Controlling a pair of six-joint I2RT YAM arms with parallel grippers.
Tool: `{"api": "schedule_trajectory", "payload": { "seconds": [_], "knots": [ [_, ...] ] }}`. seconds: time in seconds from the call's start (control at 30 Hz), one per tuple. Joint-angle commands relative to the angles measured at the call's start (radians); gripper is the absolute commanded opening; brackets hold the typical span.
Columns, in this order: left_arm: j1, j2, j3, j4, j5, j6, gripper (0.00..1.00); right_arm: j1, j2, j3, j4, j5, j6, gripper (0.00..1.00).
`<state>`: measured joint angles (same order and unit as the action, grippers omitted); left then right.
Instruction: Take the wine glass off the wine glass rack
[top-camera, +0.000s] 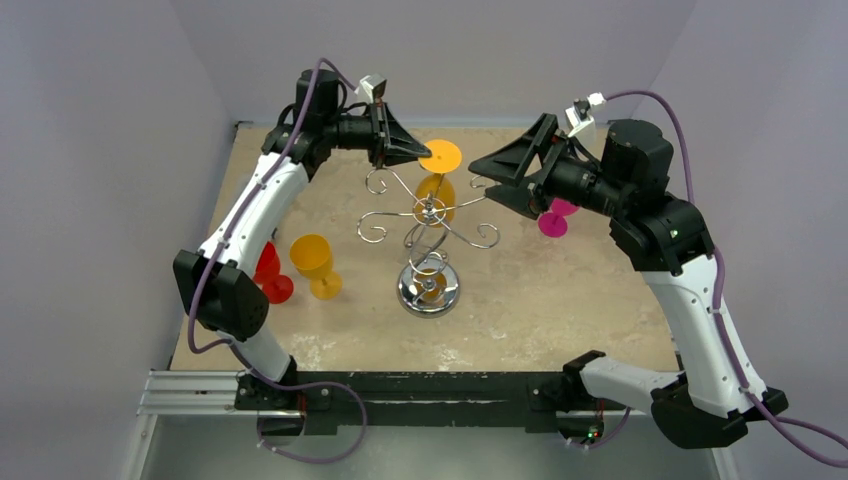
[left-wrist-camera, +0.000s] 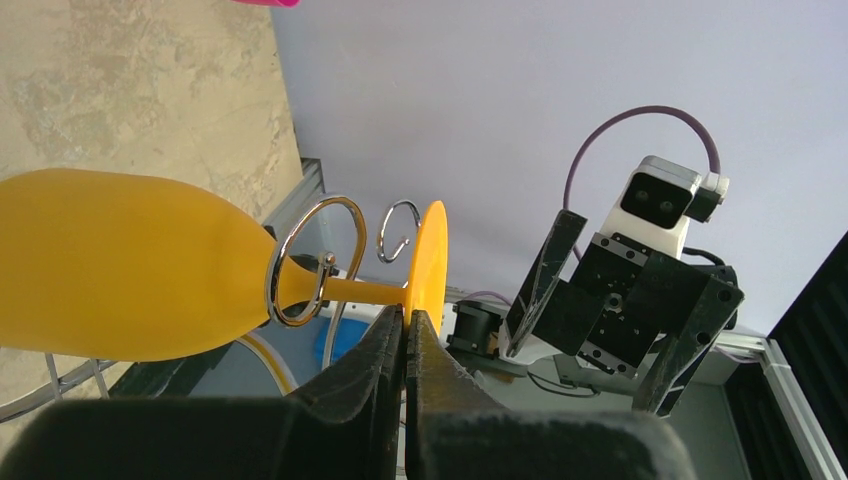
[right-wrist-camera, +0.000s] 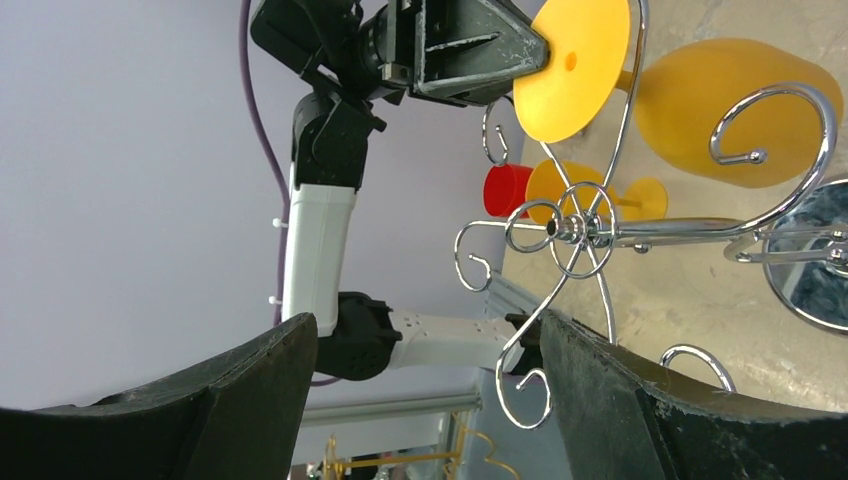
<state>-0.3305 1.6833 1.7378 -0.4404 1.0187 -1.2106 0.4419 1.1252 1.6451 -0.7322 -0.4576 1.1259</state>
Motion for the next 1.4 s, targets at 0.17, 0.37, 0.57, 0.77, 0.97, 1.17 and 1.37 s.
{"api": "schedule_trajectory", "payload": {
  "seconds": [0.17, 0.37, 0.57, 0.77, 0.97, 1.17, 1.37],
  "knots": [
    [-0.003, -0.064, 0.025, -0.078, 0.007, 0.085, 0.0, -0.005, -0.027, 0.007, 0.025, -0.019, 0.001, 0.81],
    [0.02, -0.083, 0.043, -0.19, -0.035, 0.171, 0.0, -0.005, -0.023, 0.003, 0.033, -0.028, 0.006, 0.81],
    [0.067, -0.113, 0.043, -0.178, -0.051, 0.176, 0.0, -0.004, -0.024, -0.008, 0.05, -0.03, 0.017, 0.8],
    [0.102, -0.108, 0.059, -0.166, -0.041, 0.172, 0.0, -0.004, -0.034, -0.027, 0.068, -0.027, 0.033, 0.8],
    [0.129, -0.107, 0.091, -0.12, -0.03, 0.136, 0.0, -0.005, -0.049, -0.034, 0.066, -0.026, 0.039, 0.8],
    [0.134, -0.111, 0.183, -0.085, -0.024, 0.105, 0.0, -0.004, -0.053, -0.032, 0.074, -0.016, 0.058, 0.8],
    [0.14, -0.123, 0.269, -0.063, -0.031, 0.096, 0.0, -0.004, -0.042, -0.013, 0.07, -0.015, 0.061, 0.8]
  ]
}}
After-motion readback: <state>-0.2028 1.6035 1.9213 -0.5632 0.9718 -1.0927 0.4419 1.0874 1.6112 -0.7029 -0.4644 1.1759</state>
